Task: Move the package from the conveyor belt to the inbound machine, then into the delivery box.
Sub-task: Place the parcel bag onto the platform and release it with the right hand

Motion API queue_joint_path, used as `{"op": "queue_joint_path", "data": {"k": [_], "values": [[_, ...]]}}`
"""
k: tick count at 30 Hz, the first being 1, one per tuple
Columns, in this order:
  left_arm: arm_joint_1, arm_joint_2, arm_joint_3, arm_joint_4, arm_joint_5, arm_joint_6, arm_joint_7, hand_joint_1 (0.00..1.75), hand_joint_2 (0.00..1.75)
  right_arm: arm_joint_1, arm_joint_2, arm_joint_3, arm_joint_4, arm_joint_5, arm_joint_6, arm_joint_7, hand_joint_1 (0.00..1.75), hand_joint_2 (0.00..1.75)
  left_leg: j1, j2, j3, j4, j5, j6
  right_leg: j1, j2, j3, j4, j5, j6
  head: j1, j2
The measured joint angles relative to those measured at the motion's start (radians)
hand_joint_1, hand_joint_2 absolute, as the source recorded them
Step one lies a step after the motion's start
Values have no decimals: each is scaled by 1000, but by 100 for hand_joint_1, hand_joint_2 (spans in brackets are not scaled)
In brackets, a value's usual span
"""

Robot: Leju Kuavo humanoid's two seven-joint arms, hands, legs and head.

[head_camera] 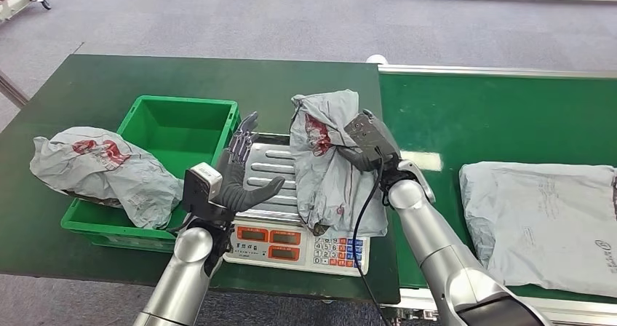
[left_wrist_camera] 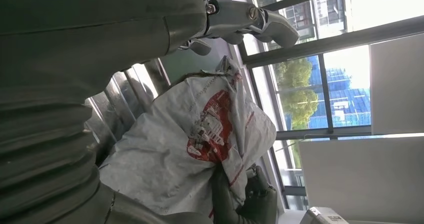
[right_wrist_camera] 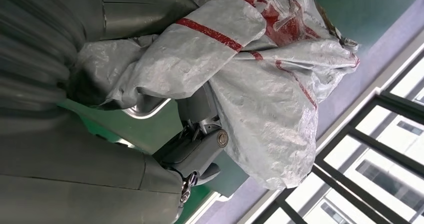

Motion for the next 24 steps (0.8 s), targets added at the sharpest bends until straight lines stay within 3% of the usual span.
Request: {"op": "queue_joint_path", "data": {"k": [5,10,24], "values": [[-9,-1,0,13,0,-1,2,0,175,-23,17,30,37,34,27,-6,0,175,0,1,0,0,0,0,0,0,0,0,0,0,0,0],[-17,-4,0,26,-1,-1,2,0,175,-29,39,49,55,44,-4,-1,0,175,0,0,0,0,0,0,0,0,0,0,0,0,0,0],[-15,-4,2,28,-26,5,0,0,175,-7,15,48,12,41,-18,26,0,175,0,1,0,0,0,0,0,0,0,0,0,0,0,0]]}}
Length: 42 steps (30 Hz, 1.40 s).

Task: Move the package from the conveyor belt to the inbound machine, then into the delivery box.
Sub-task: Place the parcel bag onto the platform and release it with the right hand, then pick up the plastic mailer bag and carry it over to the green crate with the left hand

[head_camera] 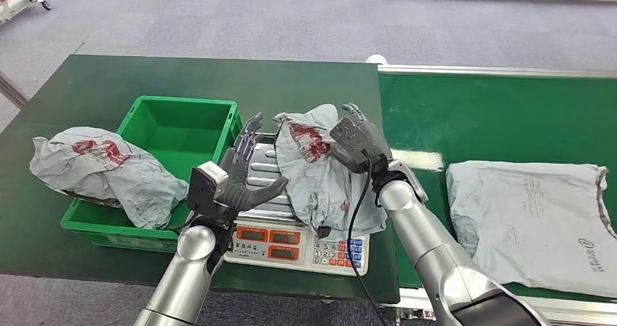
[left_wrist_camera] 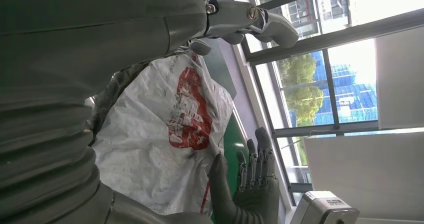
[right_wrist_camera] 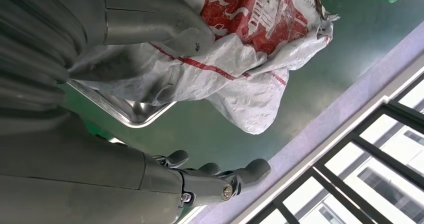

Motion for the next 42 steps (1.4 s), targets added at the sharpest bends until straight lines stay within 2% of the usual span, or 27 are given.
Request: {"op": "queue_joint_path", "data": {"k": [19,23,26,29,32,35,36,39,42], "values": [[0,0,0,0,-5,3,0,0,175,2,-5,0,-6,-2,0,0,0,175,0,0,0,0,0,0,0,0,0,0,0,0,0,0],[-1,1,0,3,-93,51,2,0,175,33,-9,-23,-46,-68,18,-34,0,175,0,0,0,0,0,0,0,0,0,0,0,0,0,0],[-12,4,-11,24,-243,116,14,0,175,92,-15,-66,-111,-186,95,-99,0,175,0,0,0,0,0,0,0,0,0,0,0,0,0,0],[-59,12,-49,91,-407,147,43,0,175,155,-17,-109,-174,-319,196,-163,0,175,0,-1,0,0,0,0,0,0,0,0,0,0,0,0],[-127,19,-99,193,-527,135,48,0,175,201,-18,-141,-231,-406,250,-209,0,175,0,0,0,0,0,0,0,0,0,0,0,0,0,0],[-198,17,-186,334,-663,134,22,0,175,267,-13,-183,-340,-474,230,-315,0,175,0,-1,0,0,0,0,-1,-1,0,0,0,0,0,0],[-218,14,-215,379,-688,145,15,0,175,290,-9,-200,-384,-488,207,-324,0,175,0,-2,0,0,0,0,-1,-1,0,0,0,0,0,0],[-255,2,-255,461,-694,174,4,0,175,334,-1,-239,-464,-503,156,-287,0,175,0,0,0,0,0,0,-1,1,0,0,0,0,0,0],[-274,-5,-265,494,-678,180,-1,0,175,367,-1,-256,-503,-506,151,-278,0,175,0,0,0,0,0,0,0,1,0,0,0,0,0,0]]}}
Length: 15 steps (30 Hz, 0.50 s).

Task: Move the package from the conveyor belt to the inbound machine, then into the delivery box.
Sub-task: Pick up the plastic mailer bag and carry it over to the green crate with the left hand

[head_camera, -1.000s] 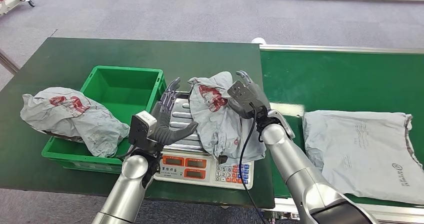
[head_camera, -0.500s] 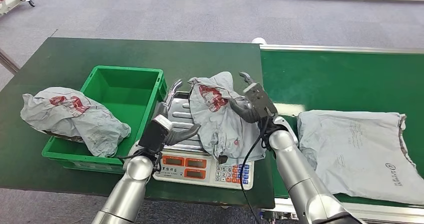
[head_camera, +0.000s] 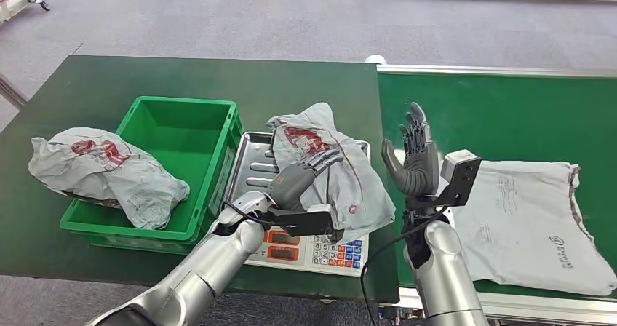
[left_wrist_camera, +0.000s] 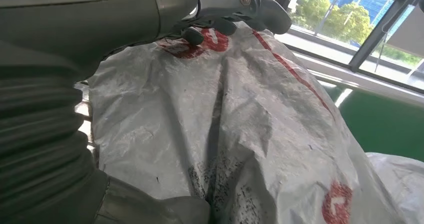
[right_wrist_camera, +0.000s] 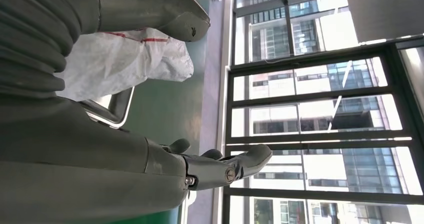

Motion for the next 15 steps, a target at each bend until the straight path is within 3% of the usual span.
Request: {"op": "queue_joint_path", "data": {"k": [7,10,14,15], "values": [[-11,-14,-5,22,11,31,-1,0,175,39,0,-3,-65,-5,4,1,0,175,0,0,0,0,0,0,0,0,0,0,0,0,0,0],[-23,-19,-14,32,-6,1,-15,0,175,43,0,-3,-84,-10,13,1,0,175,0,0,0,0,0,0,0,0,0,0,0,0,0,0],[-65,-19,-64,69,-77,-98,-35,175,175,44,0,-2,-107,-20,28,-1,0,175,0,0,0,0,0,0,0,0,1,0,0,0,0,0],[-82,-18,-82,83,-96,-124,-38,175,175,44,0,-2,-113,-22,30,-1,0,175,0,-1,0,0,0,0,0,0,1,0,0,0,0,0]]}}
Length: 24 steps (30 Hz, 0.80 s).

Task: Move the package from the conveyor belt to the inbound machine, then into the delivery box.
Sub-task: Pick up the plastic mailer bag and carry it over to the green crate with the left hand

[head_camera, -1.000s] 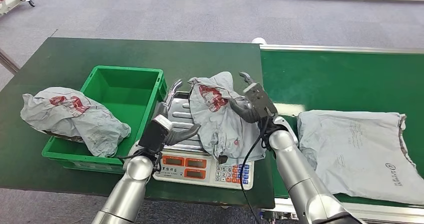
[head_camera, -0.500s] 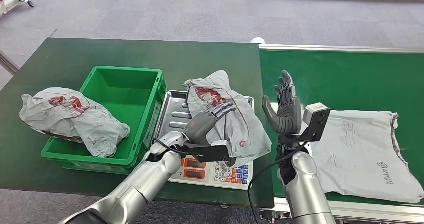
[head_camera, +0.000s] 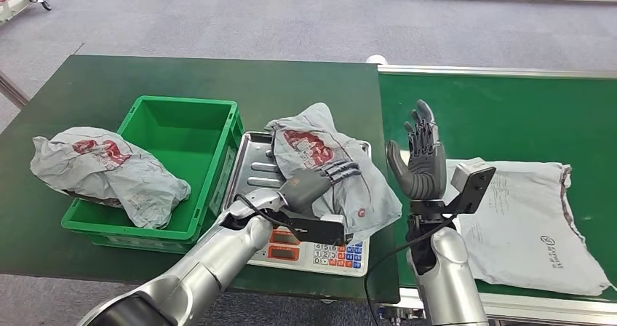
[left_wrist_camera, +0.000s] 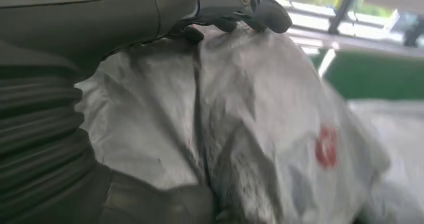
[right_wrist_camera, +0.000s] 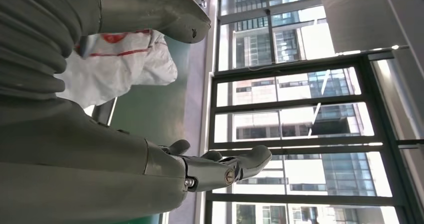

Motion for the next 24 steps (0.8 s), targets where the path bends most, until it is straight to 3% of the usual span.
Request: {"op": "queue_joint_path", "data": {"k": [8,24], "values": [[-92,12,-91,75,-29,-76,-31,175,175,3,0,1,-16,-10,3,0,0,175,0,0,0,0,0,0,0,0,0,0,0,0,0,0],[-138,42,-156,107,-30,-104,-33,175,175,10,0,1,-19,-29,-4,1,0,175,0,0,1,0,0,0,0,0,0,0,0,0,0,0]]}}
